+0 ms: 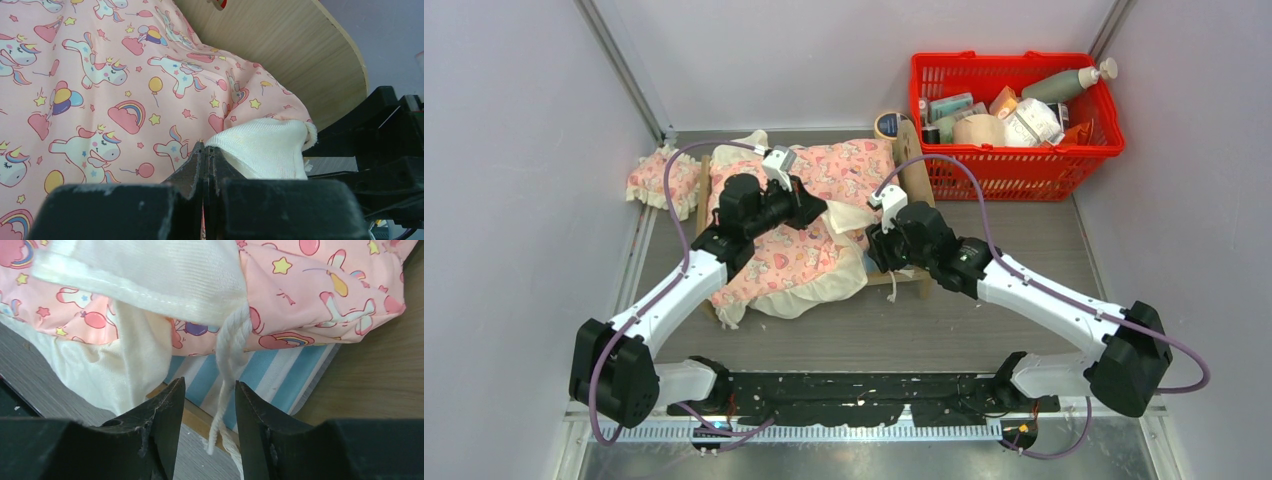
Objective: Set up the pet bed
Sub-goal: Cross the ropes on the bed frame.
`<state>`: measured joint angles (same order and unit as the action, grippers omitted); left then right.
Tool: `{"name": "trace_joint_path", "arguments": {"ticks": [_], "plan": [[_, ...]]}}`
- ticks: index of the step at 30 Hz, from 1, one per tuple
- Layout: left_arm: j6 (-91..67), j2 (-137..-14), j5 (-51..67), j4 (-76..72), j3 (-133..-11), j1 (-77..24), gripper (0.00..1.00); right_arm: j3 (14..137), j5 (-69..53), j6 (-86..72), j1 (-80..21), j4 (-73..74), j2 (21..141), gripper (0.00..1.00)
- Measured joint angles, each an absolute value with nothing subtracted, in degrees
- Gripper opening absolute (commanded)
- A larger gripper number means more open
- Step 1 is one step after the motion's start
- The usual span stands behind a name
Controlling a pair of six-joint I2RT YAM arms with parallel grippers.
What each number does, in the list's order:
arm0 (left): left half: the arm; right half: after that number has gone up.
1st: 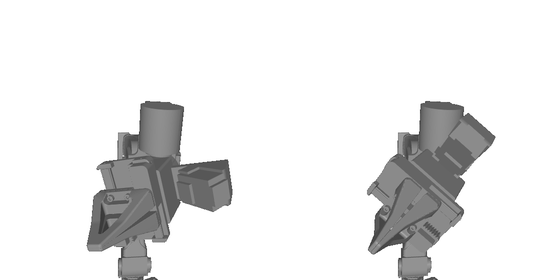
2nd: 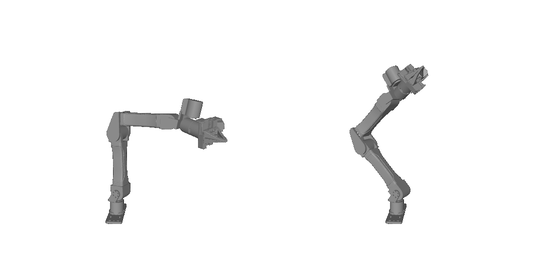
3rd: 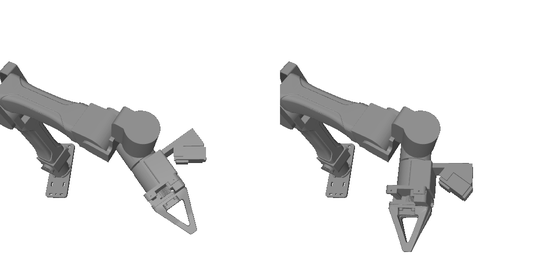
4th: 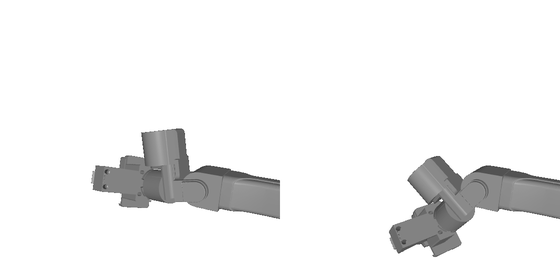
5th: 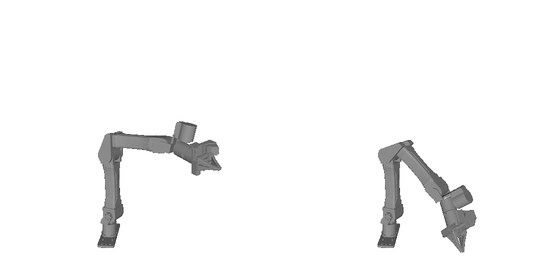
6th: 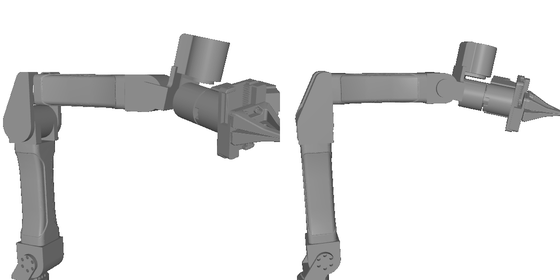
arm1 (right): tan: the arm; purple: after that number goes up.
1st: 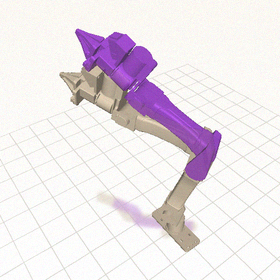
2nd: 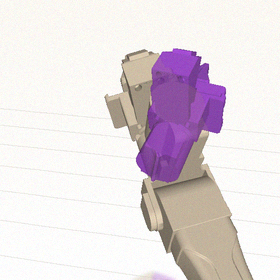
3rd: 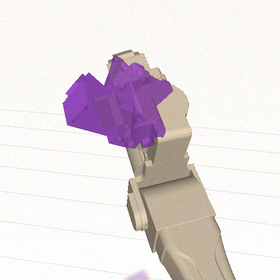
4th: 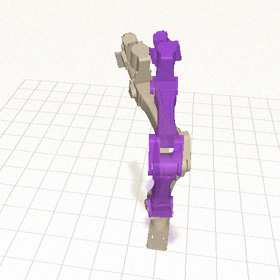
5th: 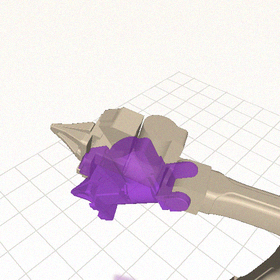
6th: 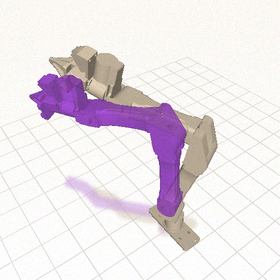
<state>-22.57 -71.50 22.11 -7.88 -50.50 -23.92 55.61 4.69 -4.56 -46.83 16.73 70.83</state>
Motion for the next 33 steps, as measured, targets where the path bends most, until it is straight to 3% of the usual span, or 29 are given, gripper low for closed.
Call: {"name": "trace_joint_path", "arguments": {"ticks": [7,9,13,15,24,33], "plan": [[-22.5,-71.5,22.1,-7.9,-50.5,-23.9,0.00,55.7,5.1,-7.5,-46.8,18.1,72.4,0.45],[-22.5,-71.5,22.1,-7.8,-50.5,-23.9,0.00,55.7,3.4,-8.1,-46.8,18.7,72.1,0.40],[-22.5,-71.5,22.1,-7.8,-50.4,-23.4,0.00,55.7,-0.3,-9.7,-46.8,18.6,71.4,0.21],[-22.5,-71.3,22.1,-7.8,-50.2,-23.2,0.00,55.5,-1.6,-11.1,-46.8,17.7,71.2,0.20],[-22.5,-70.0,22.1,-7.2,-48.4,-23.0,0.00,50.6,-7.4,-23.2,-50.4,7.9,69.8,0.38],[-22.5,-69.7,22.2,-6.5,-47.9,-22.4,0.00,55.9,5.5,-17.4,-50.7,22.8,65.3,0.47]]}}
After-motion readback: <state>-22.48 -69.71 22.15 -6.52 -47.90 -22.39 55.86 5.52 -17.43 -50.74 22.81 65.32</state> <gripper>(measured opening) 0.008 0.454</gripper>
